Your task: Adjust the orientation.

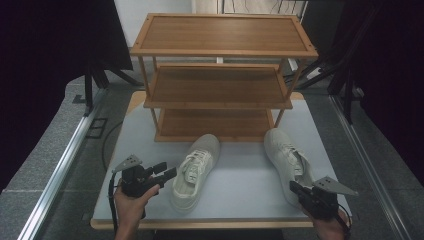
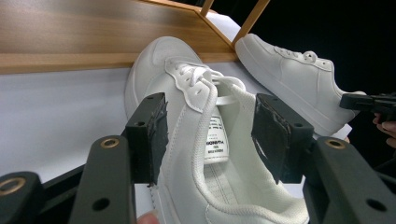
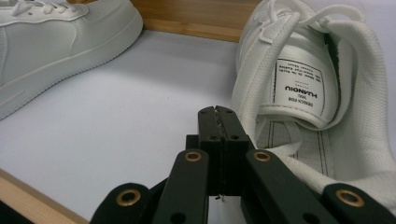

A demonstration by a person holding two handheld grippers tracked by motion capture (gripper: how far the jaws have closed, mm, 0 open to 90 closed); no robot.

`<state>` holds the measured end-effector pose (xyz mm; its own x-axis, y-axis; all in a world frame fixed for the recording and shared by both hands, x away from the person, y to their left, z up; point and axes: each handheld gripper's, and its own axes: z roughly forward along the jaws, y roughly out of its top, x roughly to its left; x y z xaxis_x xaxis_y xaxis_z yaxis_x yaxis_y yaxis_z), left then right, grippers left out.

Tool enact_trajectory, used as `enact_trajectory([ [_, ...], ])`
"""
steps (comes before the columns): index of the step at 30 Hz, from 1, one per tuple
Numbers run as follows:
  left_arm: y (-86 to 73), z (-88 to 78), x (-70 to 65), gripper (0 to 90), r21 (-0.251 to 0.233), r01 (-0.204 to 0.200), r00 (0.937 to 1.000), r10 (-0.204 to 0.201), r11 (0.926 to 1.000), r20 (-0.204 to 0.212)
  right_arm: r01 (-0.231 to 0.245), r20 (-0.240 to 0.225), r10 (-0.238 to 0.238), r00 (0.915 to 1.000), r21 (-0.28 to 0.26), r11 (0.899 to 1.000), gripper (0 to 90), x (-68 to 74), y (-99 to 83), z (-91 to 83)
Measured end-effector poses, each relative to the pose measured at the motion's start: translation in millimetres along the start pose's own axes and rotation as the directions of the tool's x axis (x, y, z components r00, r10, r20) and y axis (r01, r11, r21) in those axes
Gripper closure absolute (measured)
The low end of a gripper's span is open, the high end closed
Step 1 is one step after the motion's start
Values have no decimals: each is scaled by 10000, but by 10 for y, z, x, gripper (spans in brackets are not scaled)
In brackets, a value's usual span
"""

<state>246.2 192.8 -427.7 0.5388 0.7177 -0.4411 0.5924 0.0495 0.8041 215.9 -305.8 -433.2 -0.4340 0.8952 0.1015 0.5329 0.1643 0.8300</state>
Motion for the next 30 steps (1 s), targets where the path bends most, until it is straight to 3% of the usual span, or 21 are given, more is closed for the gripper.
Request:
enact_trajectory([
  [10,3,-9,10,454,-8,55,10000,-55,10000,16,32,165,-34,9999,142,9999,893,-117,-41,-115],
  [16,8,-23,20,454,-94,104,9999,-104,9999,-7,-205,284,203,9994,77,9998,893,-227,-84,-201],
  [25,6,-23,6,449,-200,175,9998,-177,9996,-72,-51,-51,52,10000,68,10000,891,-259,-93,-209],
  [27,10,-27,-7,448,-319,195,9998,-197,9993,-42,-142,-432,136,9990,-133,9998,857,-249,-84,-207],
  [30,14,-34,-35,441,-459,152,9998,-156,9988,-89,-1,-508,-20,9987,-407,9992,805,-215,-51,-218],
])
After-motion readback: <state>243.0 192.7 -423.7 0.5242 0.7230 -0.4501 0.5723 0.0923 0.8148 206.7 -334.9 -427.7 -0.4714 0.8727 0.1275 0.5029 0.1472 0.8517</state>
